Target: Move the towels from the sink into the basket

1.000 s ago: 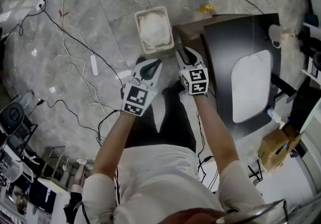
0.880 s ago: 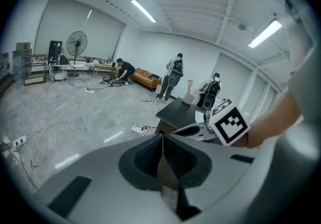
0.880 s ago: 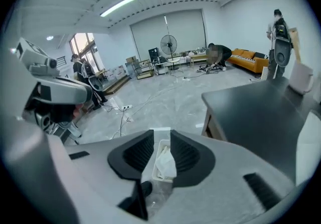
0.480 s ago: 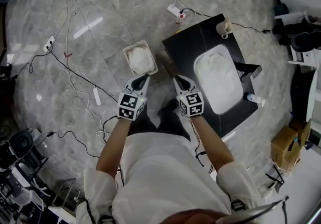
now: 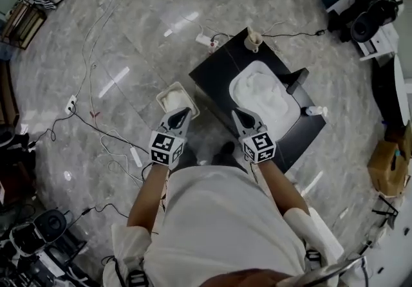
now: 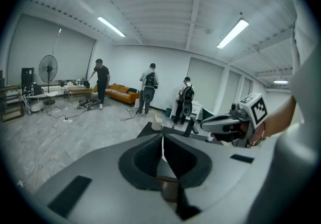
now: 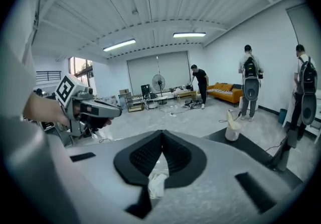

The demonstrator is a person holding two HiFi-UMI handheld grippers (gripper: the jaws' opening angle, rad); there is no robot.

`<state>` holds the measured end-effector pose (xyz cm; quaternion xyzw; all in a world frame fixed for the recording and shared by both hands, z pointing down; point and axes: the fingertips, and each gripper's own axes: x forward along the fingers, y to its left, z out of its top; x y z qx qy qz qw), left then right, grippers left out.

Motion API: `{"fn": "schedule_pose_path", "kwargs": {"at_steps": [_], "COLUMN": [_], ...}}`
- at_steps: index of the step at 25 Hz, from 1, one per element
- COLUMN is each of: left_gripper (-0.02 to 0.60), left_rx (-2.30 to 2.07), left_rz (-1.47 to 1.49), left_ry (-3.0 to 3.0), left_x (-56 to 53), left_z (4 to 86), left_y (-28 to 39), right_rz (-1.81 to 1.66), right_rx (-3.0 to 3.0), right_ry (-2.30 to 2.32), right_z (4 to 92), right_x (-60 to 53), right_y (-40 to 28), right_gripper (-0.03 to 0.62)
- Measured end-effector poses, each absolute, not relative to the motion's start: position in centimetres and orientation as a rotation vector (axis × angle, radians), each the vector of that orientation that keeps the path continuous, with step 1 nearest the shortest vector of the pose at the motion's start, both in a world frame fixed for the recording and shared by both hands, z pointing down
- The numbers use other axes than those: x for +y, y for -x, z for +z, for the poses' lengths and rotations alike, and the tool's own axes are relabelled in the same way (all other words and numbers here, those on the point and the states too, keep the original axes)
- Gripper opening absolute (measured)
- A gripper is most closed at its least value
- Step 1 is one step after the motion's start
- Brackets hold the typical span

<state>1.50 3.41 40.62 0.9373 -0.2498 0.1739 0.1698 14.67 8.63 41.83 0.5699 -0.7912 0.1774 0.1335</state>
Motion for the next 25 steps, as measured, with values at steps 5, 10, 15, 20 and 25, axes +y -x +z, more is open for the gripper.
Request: {"fn": "schedule_pose_path", "kwargs": {"at_steps": [5,10,15,20,25], "left_gripper": [0.009,0.009,0.009,0.009,0.009], "left_rx": [-0.635,-0.582,-0.563,-0.505,-0.462], "left_rz": [0.413,0.352,0.293,0.282,0.300], "left_ry": [-2.683,-2.739,-2.759,-2.787,-2.809], "left_x": [5.4,6.8,6.8,7.2,7.6], "left_z": [37.4,34.6,32.7,31.7,31.9], "left_y": [-4.6,-7.0,-8.4,-9.7,-12.0], "right_rz": [0.482,0.471,0.384,0.339,0.334], "right_rx": [-2.258,-2.196,-2.089,-1.989,-1.944], "right_ry": [-1.797,-1.970,-2.106,-2.169,-2.211], "right_z": [38.0,34.5,32.6,32.2,32.5], "right_x": [11.0,13.4,15.5,17.6,19.2], "right_y": [-19.0,-23.4,-26.9,-28.9,-31.4], "right_gripper": [-0.005,-0.005,-0.005,-0.003,-0.003]}}
